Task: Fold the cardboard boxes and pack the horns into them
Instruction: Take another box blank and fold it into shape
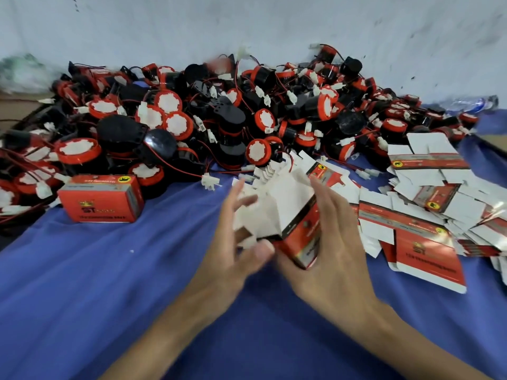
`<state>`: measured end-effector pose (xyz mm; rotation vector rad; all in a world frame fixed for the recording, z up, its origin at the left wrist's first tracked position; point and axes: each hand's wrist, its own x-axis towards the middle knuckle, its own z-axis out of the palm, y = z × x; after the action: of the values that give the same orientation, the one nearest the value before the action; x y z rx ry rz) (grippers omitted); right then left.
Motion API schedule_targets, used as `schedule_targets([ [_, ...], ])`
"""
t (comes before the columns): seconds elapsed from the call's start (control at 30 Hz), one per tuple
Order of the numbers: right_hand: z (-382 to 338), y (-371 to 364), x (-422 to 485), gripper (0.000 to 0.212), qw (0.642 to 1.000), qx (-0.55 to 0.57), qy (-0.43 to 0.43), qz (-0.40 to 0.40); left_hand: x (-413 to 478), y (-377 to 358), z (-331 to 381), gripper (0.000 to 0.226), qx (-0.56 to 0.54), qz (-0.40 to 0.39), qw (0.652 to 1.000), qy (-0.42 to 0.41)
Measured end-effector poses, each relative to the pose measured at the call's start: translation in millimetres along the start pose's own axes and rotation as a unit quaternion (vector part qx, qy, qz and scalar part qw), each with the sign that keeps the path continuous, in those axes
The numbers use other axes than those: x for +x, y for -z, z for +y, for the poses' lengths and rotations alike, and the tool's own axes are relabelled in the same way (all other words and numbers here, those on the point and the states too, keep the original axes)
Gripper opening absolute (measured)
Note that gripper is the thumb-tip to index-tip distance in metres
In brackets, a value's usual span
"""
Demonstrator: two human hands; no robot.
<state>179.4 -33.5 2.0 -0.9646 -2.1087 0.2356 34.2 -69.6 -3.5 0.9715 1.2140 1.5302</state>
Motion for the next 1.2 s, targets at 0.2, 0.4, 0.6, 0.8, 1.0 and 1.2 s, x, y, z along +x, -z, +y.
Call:
schedule_targets([
  [0.2, -7.4, 7.5, -7.0, 0.077, 0.988, 0.122, 0.031, -0.085, -4.9, 15.5, -10.3, 0.077, -0.011, 0.016, 0.999, -0.043],
  [0.4, -3.0, 2.6, -1.3, 0.046, 0.883, 0.404, -0.193, -0.139, -3.4, 28.5, -3.1, 0.047, 0.023, -0.077, 0.996, -0.032],
  [0.6, 2.2, 1.2, 2.9, 0.039, 0.785, 0.538, -0.269, -0.148, -6.4, 26.6, -4.1, 0.06, -0.002, -0.096, 0.995, -0.02],
  [0.8, 1.9, -5.2, 2.4, 0.038, 0.768, 0.558, -0.302, -0.088, -6.3, 16.3, -9.8, 0.041, -0.031, -0.03, 0.999, 0.002],
  [1.0, -0.7, -7.0, 1.5, 0.048, 0.749, 0.57, -0.325, -0.098, -5.8, 18.8, -10.2, 0.015, 0.007, -0.031, 0.999, 0.001],
  [1.2, -5.0, -8.3, -1.7, 0.038, 0.797, 0.53, -0.264, -0.124, -8.3, 22.2, -10.6, 0.059, 0.027, -0.057, 0.996, 0.056],
])
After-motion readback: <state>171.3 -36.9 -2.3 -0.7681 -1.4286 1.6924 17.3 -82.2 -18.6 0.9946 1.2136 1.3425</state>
